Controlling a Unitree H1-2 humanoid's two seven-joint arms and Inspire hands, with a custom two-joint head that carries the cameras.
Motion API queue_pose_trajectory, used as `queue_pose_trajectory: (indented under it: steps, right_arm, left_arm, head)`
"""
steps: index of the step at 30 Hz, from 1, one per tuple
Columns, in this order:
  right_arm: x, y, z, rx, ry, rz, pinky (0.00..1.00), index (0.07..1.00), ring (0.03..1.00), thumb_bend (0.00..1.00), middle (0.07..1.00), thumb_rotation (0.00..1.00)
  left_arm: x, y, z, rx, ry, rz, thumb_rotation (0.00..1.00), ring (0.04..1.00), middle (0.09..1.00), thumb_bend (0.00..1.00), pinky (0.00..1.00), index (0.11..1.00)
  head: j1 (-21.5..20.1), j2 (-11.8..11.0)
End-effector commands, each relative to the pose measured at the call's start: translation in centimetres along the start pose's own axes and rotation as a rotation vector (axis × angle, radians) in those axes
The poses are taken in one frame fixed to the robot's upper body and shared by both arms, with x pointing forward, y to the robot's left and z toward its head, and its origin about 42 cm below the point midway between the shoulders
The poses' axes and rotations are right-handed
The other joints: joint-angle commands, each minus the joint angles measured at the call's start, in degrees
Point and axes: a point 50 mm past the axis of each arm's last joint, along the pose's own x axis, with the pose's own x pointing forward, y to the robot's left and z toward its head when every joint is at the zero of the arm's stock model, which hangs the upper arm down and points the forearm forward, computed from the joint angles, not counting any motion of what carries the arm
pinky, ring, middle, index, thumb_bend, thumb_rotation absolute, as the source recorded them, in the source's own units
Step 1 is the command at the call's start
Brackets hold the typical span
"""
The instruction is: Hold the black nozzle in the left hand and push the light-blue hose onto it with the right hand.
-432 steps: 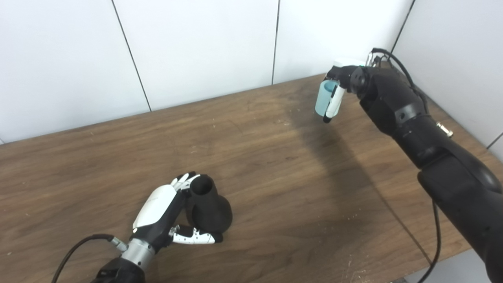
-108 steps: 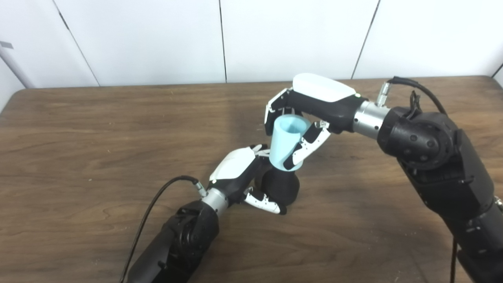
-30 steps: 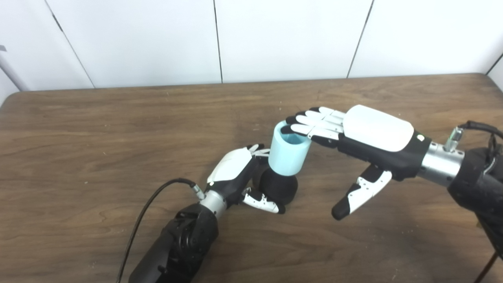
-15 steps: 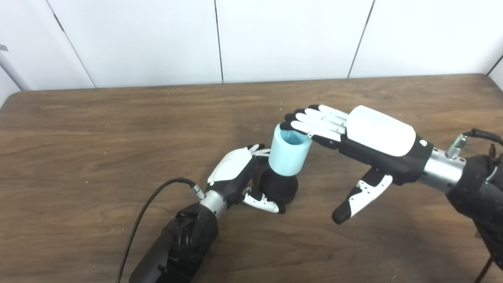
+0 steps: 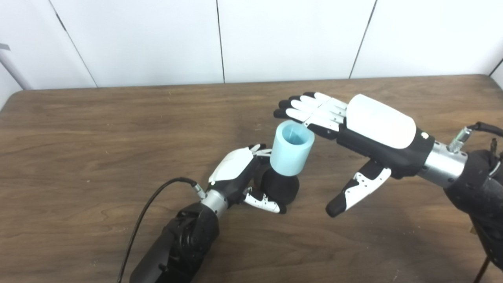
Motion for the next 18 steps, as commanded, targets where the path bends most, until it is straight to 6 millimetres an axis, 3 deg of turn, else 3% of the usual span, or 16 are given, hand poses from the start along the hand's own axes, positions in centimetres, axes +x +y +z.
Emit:
queue_pose_trajectory:
  steps: [1,18]
  right_arm:
    - [0.1,-0.8,0.2,-0.047,-0.026,-0.046,1.0,0.974,1.0,0.64,1.0,0.98]
    - [0.3,1.4,-1.6,-0.028,0.045,0.024,1.0,0.975,1.0,0.66,1.0,1.0]
  left_arm:
    - [-1.7,-3.8,-4.3,-0.001,0.194,-0.206,0.05,1.0,0.877,0.52,1.0,0.481]
    - [-1.7,-3.7,-4.4,0.004,0.191,-0.203,0.05,1.0,0.876,0.52,1.0,0.482]
  head:
    - [-0.01,0.11]
    - [-0.19,0.14]
